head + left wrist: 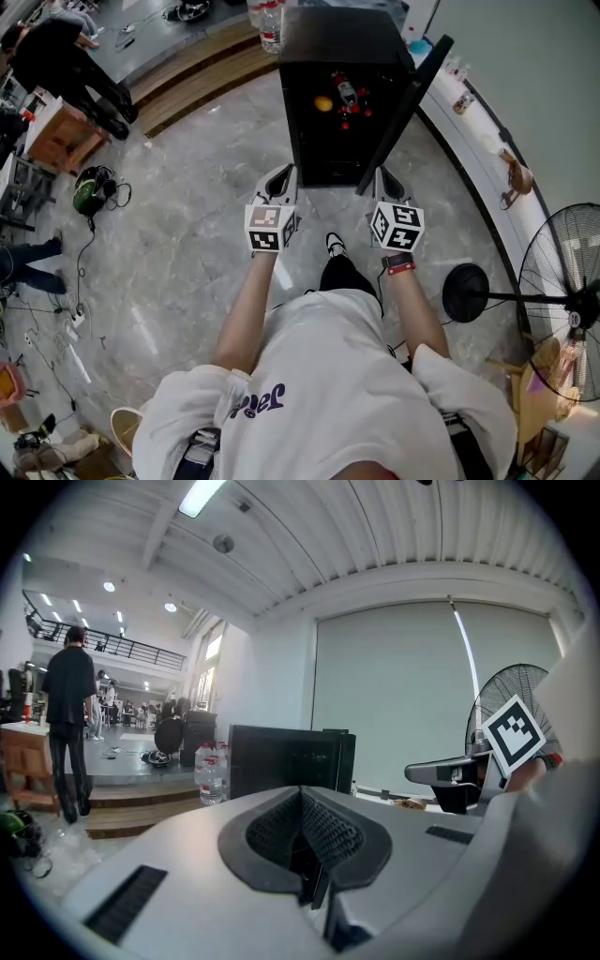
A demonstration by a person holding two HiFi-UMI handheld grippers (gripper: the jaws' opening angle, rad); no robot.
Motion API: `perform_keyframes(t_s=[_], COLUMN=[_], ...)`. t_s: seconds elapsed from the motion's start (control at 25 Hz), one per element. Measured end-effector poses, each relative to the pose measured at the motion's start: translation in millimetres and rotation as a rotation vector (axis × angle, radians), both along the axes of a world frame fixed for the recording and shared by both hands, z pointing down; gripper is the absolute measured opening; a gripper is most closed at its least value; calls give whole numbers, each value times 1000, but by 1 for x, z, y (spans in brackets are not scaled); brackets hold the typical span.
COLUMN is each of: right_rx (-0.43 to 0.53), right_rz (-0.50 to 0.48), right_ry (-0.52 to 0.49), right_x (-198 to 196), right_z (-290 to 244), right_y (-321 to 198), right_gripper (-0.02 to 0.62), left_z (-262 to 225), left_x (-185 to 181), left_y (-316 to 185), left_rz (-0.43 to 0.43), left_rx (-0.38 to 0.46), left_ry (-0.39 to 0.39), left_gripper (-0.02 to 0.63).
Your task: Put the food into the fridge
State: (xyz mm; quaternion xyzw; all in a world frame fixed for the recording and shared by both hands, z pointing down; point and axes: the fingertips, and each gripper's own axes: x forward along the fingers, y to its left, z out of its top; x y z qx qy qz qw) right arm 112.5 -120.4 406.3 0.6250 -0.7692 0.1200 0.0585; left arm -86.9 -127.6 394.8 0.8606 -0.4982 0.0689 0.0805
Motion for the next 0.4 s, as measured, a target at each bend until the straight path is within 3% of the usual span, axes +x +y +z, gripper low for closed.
perform_keyframes(t_s=[0.4], right_rx=[-17], right_rz=[-27], right_ry=[18], right_x=[10], right_z=[10], right_y=[-3], right_gripper=[15], left_z=[10], left_x=[6], left_y=[-8], left_rz=[1], left_rx=[-11], left_ry=[19], left_gripper=[20])
